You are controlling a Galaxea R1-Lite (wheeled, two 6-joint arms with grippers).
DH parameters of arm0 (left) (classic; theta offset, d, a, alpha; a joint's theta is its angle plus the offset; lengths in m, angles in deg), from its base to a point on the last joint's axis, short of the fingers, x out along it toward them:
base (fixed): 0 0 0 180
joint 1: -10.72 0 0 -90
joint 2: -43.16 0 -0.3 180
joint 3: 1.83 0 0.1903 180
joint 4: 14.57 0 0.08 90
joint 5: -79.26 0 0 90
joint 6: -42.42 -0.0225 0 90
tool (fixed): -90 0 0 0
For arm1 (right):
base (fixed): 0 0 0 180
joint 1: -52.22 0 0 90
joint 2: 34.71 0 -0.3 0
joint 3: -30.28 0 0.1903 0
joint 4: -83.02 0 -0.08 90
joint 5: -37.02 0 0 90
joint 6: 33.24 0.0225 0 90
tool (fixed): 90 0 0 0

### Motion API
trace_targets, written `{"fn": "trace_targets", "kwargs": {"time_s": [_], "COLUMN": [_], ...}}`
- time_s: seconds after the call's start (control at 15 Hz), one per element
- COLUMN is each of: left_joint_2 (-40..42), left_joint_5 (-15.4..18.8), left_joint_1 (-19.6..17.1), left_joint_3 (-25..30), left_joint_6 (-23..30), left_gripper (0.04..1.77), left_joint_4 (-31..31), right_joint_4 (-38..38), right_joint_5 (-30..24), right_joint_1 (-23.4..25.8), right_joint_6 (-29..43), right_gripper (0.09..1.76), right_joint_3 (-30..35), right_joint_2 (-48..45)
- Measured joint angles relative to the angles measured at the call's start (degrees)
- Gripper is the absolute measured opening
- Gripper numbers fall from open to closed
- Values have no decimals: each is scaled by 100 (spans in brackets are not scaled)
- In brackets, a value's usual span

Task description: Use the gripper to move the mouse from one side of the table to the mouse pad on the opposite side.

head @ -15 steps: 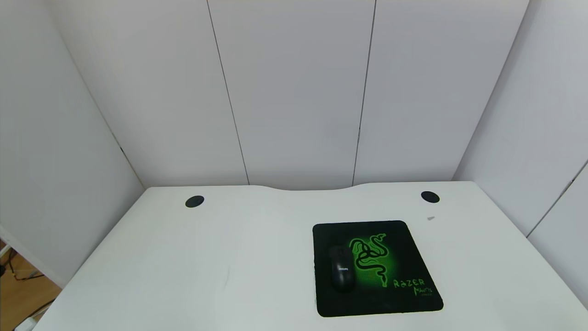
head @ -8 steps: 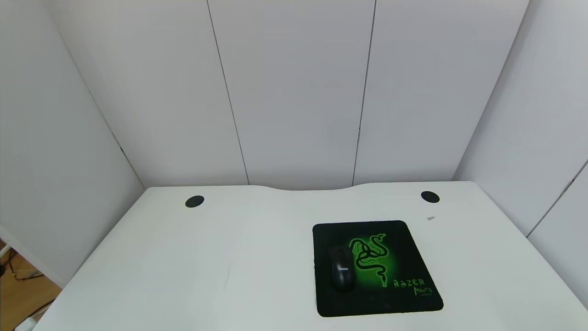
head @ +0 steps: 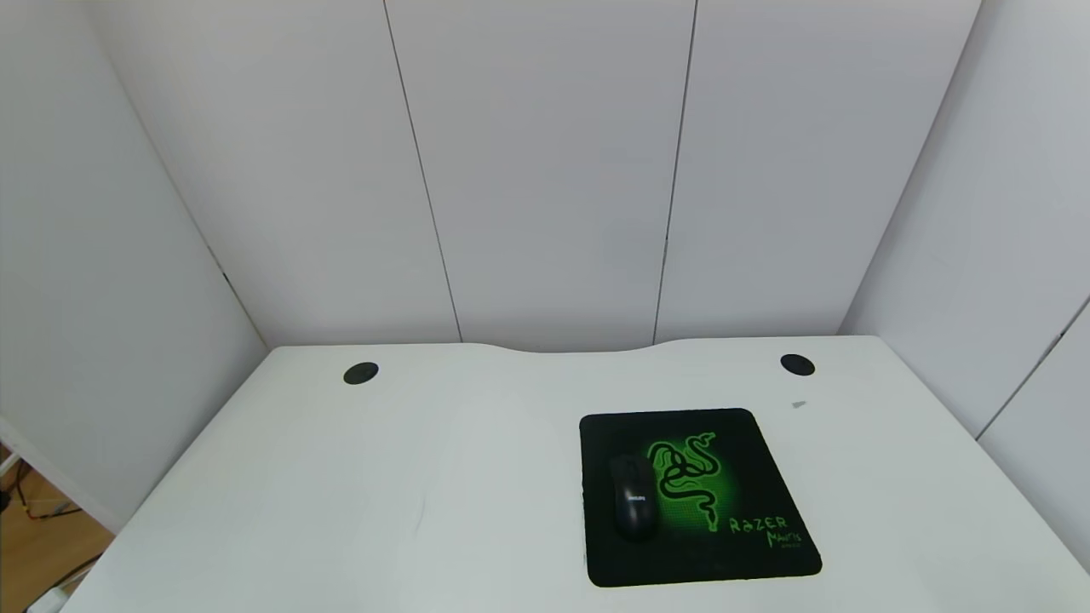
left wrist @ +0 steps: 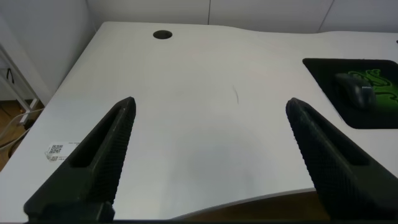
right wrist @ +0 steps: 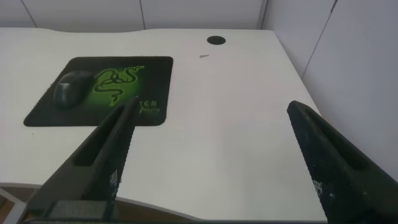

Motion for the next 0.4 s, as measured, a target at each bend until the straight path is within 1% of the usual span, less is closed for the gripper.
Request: {"fn": "trace_targets", "kwargs": {"time_s": [0.4], "left_joint_2": [-1], "left_joint_5": [4], "left_joint_1": [0], "left_joint_3": [0], "left_joint_6": [-11], "left_gripper": [172], "left_joint_4": [-5], "right_joint_4": [0], "right_joint_5": [0], "right_joint_1": [0], "right_joint_6": [2], "right_gripper": [171], "right_joint_3": [0], "right_joint_2": [0]}}
